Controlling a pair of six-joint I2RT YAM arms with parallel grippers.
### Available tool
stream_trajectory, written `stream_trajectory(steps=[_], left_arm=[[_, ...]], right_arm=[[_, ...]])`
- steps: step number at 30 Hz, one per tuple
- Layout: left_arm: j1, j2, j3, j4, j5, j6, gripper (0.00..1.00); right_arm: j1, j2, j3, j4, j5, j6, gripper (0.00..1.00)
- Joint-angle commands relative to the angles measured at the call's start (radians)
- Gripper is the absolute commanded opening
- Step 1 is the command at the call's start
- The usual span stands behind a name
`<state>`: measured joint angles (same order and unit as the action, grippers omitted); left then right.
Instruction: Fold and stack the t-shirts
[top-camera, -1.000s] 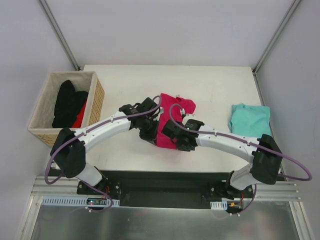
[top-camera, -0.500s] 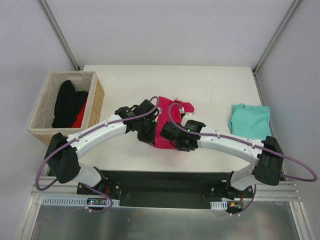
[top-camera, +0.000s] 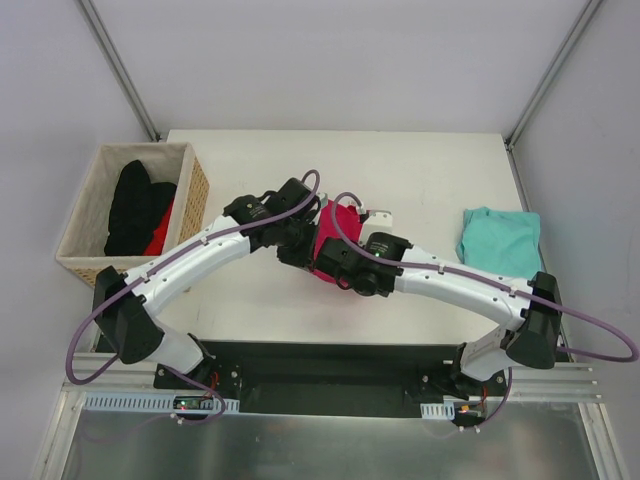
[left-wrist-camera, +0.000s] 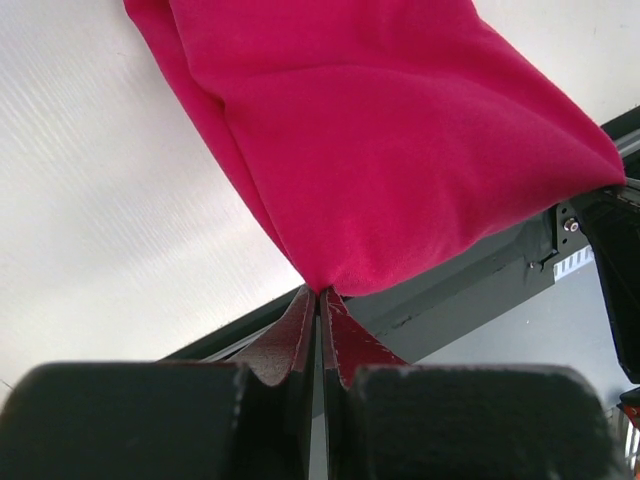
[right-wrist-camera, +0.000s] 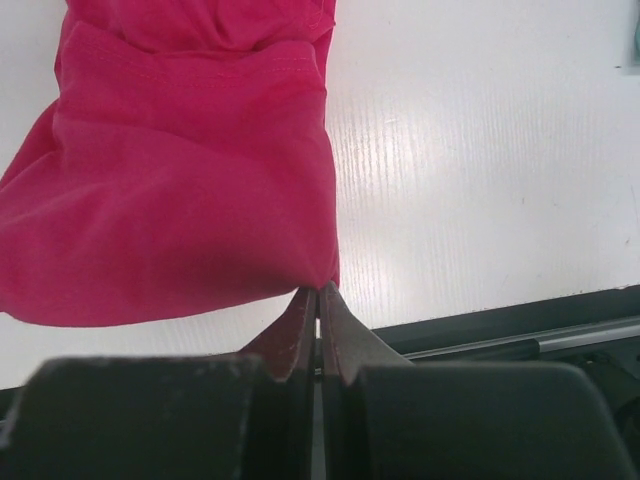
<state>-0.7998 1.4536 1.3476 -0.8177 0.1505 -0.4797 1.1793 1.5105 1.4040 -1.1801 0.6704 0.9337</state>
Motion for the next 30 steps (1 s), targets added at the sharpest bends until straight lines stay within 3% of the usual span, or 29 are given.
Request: stream_trajectory(steps=[1,30], left_arm=[[-0.01,0.005,0.045,-0.051,-0.009,0.02,0.0],[-0.016,-0.078,-0.001,-0.075,-0.023,-0.031,0.0]], right_arm=[[0.017,-0.004,0.044,-0.081,0.077,0.036,0.01],[0.129,-0.032,0.079,-0.257,0.23,0.228,0.01]])
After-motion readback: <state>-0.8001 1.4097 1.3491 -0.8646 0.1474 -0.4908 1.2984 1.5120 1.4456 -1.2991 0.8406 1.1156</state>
